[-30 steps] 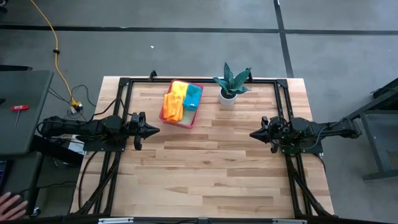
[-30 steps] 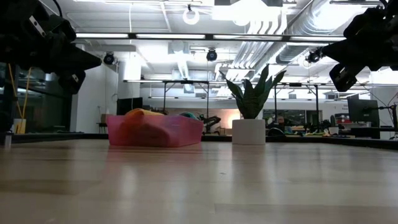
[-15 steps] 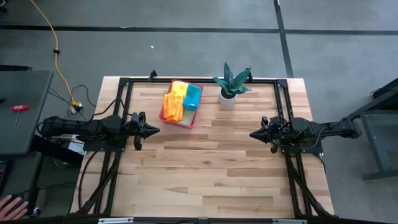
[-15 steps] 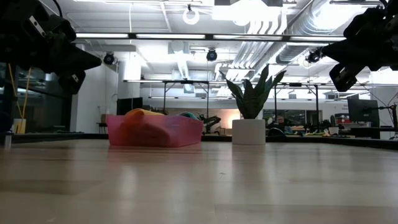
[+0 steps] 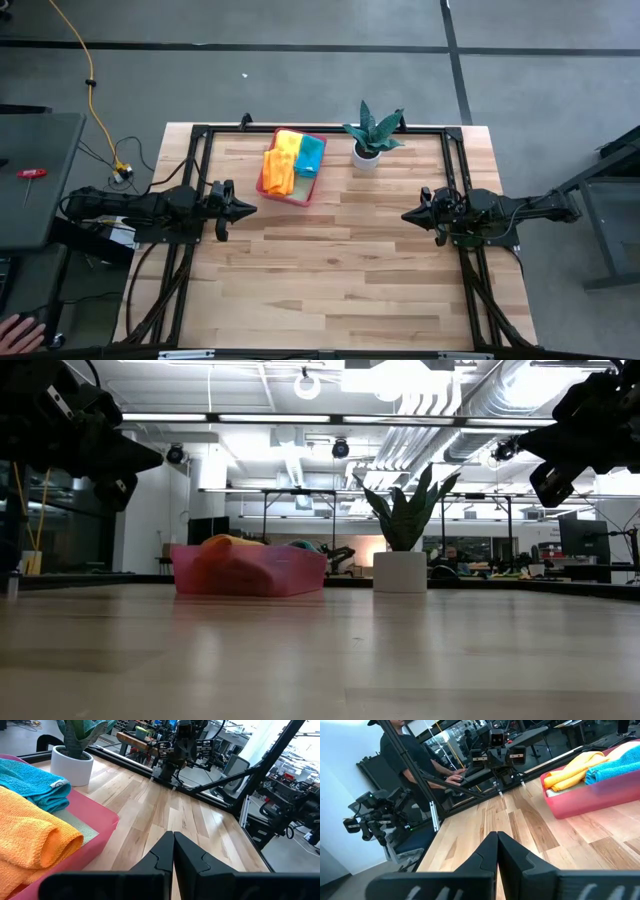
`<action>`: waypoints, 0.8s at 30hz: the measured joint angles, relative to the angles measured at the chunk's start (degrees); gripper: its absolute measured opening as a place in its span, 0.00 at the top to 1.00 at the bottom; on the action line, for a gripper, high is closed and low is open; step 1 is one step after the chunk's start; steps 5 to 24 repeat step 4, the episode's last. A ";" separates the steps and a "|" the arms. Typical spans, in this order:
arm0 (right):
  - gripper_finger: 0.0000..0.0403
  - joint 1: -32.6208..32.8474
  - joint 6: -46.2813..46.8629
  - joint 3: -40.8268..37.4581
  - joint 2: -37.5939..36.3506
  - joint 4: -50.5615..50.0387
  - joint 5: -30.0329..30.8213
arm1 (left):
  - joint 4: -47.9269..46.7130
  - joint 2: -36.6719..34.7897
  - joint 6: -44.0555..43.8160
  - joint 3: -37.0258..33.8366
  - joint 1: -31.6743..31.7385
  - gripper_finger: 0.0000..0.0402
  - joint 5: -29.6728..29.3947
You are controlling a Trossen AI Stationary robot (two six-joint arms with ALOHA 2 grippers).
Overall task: Fold microfiber towels
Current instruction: Return to Home Position
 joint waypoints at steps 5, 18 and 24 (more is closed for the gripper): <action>1.00 0.00 0.00 0.00 0.00 0.00 -0.01 | 0.00 0.01 0.00 0.00 0.00 1.00 0.00; 1.00 0.00 0.00 0.00 0.00 0.00 -0.01 | 0.00 0.01 0.00 0.00 0.00 1.00 0.00; 1.00 0.00 0.00 0.00 0.00 0.00 -0.01 | 0.00 0.01 0.00 0.00 0.00 1.00 0.00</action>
